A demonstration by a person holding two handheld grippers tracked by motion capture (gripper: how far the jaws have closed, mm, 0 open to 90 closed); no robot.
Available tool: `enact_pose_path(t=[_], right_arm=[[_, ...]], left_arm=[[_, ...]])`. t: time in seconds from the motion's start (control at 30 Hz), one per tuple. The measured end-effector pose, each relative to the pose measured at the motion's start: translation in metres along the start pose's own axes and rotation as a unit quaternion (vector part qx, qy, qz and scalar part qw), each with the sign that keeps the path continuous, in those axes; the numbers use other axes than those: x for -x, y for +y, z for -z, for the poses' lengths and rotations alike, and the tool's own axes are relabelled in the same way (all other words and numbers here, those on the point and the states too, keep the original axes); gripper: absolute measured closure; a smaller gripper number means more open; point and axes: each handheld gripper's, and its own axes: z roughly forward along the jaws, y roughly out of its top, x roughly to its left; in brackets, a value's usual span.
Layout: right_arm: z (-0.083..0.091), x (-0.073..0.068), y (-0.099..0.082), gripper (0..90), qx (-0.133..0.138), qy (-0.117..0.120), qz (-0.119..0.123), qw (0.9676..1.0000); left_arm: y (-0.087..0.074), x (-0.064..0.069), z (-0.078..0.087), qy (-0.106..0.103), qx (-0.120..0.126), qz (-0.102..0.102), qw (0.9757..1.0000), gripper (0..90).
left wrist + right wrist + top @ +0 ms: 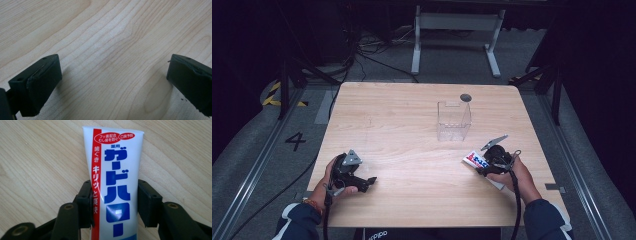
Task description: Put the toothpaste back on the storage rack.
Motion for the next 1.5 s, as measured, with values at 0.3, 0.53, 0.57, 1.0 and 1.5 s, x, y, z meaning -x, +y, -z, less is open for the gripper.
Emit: enact_pose_path(t=[0.3, 0.53, 0.57, 1.0, 1.5], right_arm=[[0.008, 0.003, -0.006, 65.1, 0.022, 0.013, -0.007, 0.9997], [0.015, 0.006, -0.01, 66.8, 0.043, 0.017, -0.012, 0.9989], [0.016, 0.007, -0.012, 67.0, 0.047, 0.02, -0.012, 0.9986], [0.042, 0.015, -0.019, 67.9, 0.125, 0.024, -0.03, 0.9914], [0.075, 0.012, -0.009, 68.3, 0.211, 0.016, -0.02, 0.9771]], left_arm=[[0.0, 0.0, 0.0, 0.0, 0.0, 0.0, 1.0, 0.3], [0.0, 0.0, 0.0, 0.0, 0.0, 0.0, 1.0, 0.3], [0.0, 0.0, 0.0, 0.0, 0.0, 0.0, 1.0, 0.3], [0.0, 0.0, 0.0, 0.0, 0.0, 0.0, 1.0, 0.3], [0.0, 0.0, 0.0, 0.0, 0.0, 0.001, 1.0, 0.3]])
